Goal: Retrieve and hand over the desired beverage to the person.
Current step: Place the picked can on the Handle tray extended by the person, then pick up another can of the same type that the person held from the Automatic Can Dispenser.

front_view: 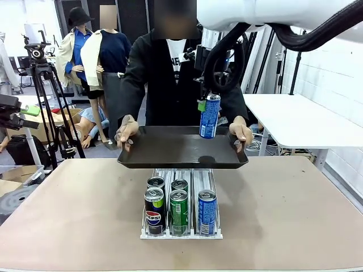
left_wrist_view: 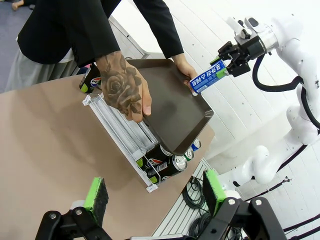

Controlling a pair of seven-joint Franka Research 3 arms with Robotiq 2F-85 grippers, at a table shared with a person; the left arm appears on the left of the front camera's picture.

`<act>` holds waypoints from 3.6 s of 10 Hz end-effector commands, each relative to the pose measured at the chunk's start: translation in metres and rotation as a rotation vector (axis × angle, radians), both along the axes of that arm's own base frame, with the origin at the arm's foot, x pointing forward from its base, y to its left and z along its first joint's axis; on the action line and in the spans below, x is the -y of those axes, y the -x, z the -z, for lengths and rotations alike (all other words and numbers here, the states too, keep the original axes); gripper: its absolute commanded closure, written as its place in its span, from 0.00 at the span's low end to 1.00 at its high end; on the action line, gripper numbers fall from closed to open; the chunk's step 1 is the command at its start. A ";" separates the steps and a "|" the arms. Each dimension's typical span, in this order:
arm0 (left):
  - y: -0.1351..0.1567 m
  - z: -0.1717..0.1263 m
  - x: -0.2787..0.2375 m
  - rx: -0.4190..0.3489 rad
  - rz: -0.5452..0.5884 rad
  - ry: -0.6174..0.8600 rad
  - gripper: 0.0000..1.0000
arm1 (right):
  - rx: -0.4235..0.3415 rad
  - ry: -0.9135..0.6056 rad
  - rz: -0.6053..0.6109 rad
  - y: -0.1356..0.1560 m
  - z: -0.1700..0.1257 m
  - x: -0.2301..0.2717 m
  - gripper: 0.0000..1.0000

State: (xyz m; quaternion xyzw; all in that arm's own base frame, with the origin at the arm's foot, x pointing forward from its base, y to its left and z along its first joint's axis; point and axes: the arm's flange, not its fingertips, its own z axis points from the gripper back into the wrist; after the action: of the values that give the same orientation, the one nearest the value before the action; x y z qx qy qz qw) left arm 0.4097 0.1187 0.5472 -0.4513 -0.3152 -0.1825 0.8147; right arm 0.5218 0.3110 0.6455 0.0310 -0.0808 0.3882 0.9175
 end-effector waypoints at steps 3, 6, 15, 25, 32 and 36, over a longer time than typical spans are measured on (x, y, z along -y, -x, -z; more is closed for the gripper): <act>0.001 -0.001 0.000 0.003 0.001 0.019 0.00 | -0.028 0.009 0.024 -0.019 0.011 -0.010 1.00; 0.001 -0.001 0.000 0.003 0.001 0.019 0.00 | -0.060 0.014 0.022 -0.025 0.024 -0.012 1.00; 0.001 -0.001 0.000 0.003 0.001 0.019 0.00 | -0.057 0.035 0.042 -0.027 0.018 -0.012 0.36; 0.001 -0.001 0.000 0.003 0.001 0.019 0.00 | 0.004 0.152 0.092 0.009 -0.025 0.002 0.00; 0.001 -0.001 0.000 0.003 0.001 0.019 0.00 | -0.013 0.066 0.052 0.006 -0.023 0.007 0.00; 0.001 -0.001 0.000 0.003 0.001 0.019 0.00 | -0.013 0.066 0.052 0.006 -0.023 0.007 0.00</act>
State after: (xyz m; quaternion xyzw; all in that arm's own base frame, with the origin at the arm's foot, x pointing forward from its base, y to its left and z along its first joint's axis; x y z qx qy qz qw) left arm 0.4097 0.1188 0.5471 -0.4513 -0.3152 -0.1824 0.8147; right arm 0.5141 0.3032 0.6683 -0.0118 -0.0588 0.3635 0.9296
